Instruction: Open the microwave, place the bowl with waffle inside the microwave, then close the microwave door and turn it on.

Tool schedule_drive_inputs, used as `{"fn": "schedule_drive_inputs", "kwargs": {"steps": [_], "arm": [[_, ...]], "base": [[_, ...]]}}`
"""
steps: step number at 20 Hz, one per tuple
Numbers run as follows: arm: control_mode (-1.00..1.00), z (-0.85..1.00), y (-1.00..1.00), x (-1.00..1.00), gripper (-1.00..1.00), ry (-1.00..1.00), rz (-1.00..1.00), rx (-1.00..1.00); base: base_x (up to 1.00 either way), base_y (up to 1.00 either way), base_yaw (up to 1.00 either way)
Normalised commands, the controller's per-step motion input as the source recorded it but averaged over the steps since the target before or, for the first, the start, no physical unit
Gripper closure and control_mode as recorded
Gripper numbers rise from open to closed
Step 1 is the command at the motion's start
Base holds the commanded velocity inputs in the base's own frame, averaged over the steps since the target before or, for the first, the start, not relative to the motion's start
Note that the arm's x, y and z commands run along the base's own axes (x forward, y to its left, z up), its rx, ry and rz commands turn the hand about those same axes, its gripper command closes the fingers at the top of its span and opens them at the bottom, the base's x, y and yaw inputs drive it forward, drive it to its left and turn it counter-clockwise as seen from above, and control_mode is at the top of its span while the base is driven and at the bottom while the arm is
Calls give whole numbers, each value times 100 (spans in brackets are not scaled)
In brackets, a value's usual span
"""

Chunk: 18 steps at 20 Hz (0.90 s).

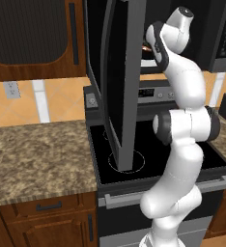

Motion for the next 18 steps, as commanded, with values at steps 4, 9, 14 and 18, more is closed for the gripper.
{"fn": "schedule_drive_inputs", "kwargs": {"steps": [4,9,14,18], "arm": [[-100,-23,14,28,-100,0,0,-3],[-100,-22,31,-27,-100,-17,0,-4],[-100,-22,17,-98,-100,-40,0,-1],[-100,-58,8,-100,-100,-41,0,0]], "base": [[0,0,0],[0,0,0],[0,0,0],[0,0,0]]}}
